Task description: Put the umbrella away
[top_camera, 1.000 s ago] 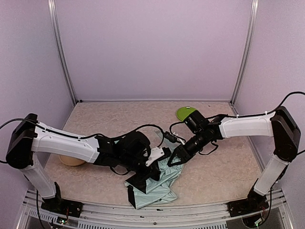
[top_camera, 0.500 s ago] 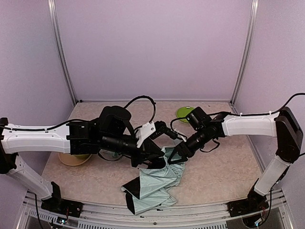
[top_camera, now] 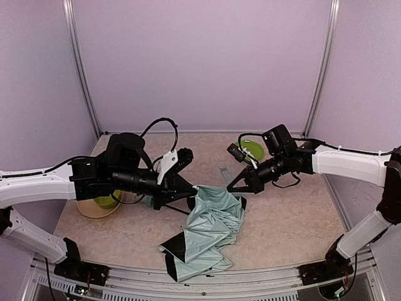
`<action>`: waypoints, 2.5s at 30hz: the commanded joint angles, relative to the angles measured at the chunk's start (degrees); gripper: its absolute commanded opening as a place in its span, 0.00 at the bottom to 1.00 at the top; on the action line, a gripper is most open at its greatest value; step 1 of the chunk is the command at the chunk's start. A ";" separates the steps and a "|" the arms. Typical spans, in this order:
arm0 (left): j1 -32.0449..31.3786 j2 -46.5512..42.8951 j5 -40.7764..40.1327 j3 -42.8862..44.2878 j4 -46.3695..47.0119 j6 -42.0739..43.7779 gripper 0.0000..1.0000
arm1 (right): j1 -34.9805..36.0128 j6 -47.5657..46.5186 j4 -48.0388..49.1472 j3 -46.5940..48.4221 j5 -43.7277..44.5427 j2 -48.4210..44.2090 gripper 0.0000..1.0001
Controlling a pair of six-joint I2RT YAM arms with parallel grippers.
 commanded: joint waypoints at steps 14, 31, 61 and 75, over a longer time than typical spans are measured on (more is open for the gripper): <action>14.25 0.84 -0.06 -14.11 2.11 -8.04 0.00 | 0.01 -0.34 2.76 2.55 5.58 0.27 0.17; 3.95 5.43 -1.27 0.57 2.60 0.20 0.00 | 11.47 10.77 18.43 -13.32 21.19 2.43 0.54; 17.72 47.56 4.69 30.27 -12.98 -0.61 0.00 | 20.43 -7.01 13.10 -18.89 41.16 -18.39 0.58; 17.57 49.45 3.49 32.97 -15.11 0.26 0.00 | 44.19 -29.48 15.60 -11.32 43.47 7.96 0.72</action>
